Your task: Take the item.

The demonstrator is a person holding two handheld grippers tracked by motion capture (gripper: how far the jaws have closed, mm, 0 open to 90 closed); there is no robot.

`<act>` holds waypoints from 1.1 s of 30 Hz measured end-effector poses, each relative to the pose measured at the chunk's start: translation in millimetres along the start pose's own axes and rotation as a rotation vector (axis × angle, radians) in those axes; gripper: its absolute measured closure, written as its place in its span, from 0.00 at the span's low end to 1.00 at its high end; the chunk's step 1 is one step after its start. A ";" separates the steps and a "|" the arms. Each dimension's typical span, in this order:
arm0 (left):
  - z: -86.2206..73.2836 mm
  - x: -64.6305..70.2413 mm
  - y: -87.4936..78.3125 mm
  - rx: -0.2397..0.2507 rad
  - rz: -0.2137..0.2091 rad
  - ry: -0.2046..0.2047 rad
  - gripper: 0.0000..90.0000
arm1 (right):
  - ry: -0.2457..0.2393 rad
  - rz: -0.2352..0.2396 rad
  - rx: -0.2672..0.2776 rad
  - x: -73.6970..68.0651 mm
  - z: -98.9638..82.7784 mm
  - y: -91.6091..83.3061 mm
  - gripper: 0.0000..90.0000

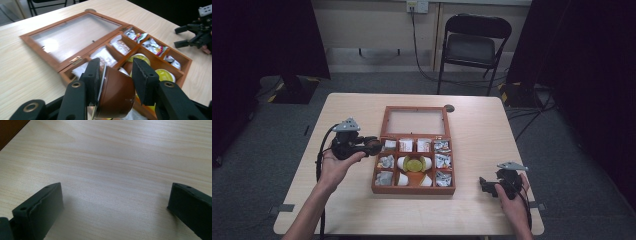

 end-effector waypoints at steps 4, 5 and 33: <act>-3.6 -11.0 -3.5 -0.003 0.020 -0.019 0.66 | 0.000 0.000 0.000 0.0 0.0 0.0 0.00; -4.6 -13.2 -3.7 -0.005 0.023 -0.025 0.66 | 0.000 0.000 0.000 0.0 0.0 0.0 0.00; -56.9 -69.9 21.2 -0.115 0.146 -0.102 0.66 | 0.000 0.000 0.000 0.0 0.0 0.0 0.00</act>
Point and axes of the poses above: each handheld gripper's, and its own axes: y roughly forward along the jaws, z roughly out of its top, x roughly to its right, the point moved 10 cm from there along y, roughly forward along the jaws, and after that the axes turned 11 degrees about z, right-handed, at the moved point
